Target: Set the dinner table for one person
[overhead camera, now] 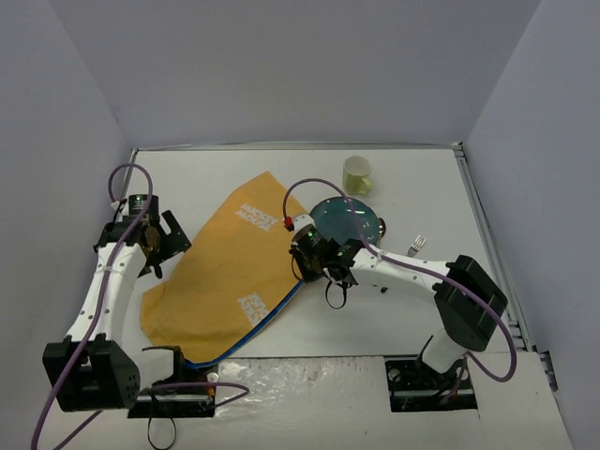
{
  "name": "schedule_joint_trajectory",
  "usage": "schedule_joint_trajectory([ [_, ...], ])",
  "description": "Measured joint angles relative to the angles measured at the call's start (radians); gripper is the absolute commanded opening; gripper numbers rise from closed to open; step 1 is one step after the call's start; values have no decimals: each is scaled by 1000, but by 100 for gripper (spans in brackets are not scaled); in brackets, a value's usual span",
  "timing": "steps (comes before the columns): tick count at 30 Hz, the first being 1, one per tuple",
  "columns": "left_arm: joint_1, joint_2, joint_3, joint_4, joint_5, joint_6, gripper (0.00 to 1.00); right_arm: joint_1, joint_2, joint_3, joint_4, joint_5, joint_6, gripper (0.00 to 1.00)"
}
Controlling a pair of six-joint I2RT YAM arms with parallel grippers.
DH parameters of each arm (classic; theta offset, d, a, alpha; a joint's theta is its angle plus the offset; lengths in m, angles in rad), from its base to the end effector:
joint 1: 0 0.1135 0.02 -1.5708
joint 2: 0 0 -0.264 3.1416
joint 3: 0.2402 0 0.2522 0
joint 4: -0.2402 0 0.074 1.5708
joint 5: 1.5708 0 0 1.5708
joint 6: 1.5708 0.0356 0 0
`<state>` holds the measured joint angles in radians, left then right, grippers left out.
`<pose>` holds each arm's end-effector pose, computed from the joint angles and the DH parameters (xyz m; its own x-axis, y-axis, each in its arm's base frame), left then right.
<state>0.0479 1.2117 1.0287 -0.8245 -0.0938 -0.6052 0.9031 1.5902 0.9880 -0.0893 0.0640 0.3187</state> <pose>0.2370 0.0147 0.2825 -0.6390 -0.5977 -0.4842 -0.5608 0.7928 -0.2387 0.2156 0.2698 0.2183 -0.6109 -0.2698 -0.7443 -0.5915 0.7804 0.2026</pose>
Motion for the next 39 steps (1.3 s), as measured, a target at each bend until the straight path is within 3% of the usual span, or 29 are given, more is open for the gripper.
schedule_joint_trajectory([
  [10,0,395,13,177,132,28,77,-6,-18,-36,-10,4,-4,0],
  [13,0,466,34,210,199,45,55,-7,-18,-45,-6,3,-12,0],
  [15,0,481,33,223,237,52,29,-7,-18,-54,-1,1,-18,0],
  [17,0,484,29,235,267,51,9,-8,-18,-64,4,-1,-24,0],
  [20,0,487,26,245,299,50,0,-11,-18,-74,12,-4,-29,0],
  [24,-9,500,120,159,278,85,0,-14,-18,-78,22,-12,-32,0],
  [28,-112,480,351,44,69,124,2,-13,-18,-77,57,-24,-31,0],
  [30,-242,431,438,22,-111,122,11,-14,-18,-77,69,-27,-31,0],
  [33,-470,304,408,23,-296,59,26,-19,-19,-79,58,-24,-31,0],
  [37,-701,194,207,-22,-335,-76,50,-34,-19,-89,48,-19,-27,2],
  [39,-719,213,143,-51,-318,-124,75,-41,-19,-99,47,-19,-25,9],
])
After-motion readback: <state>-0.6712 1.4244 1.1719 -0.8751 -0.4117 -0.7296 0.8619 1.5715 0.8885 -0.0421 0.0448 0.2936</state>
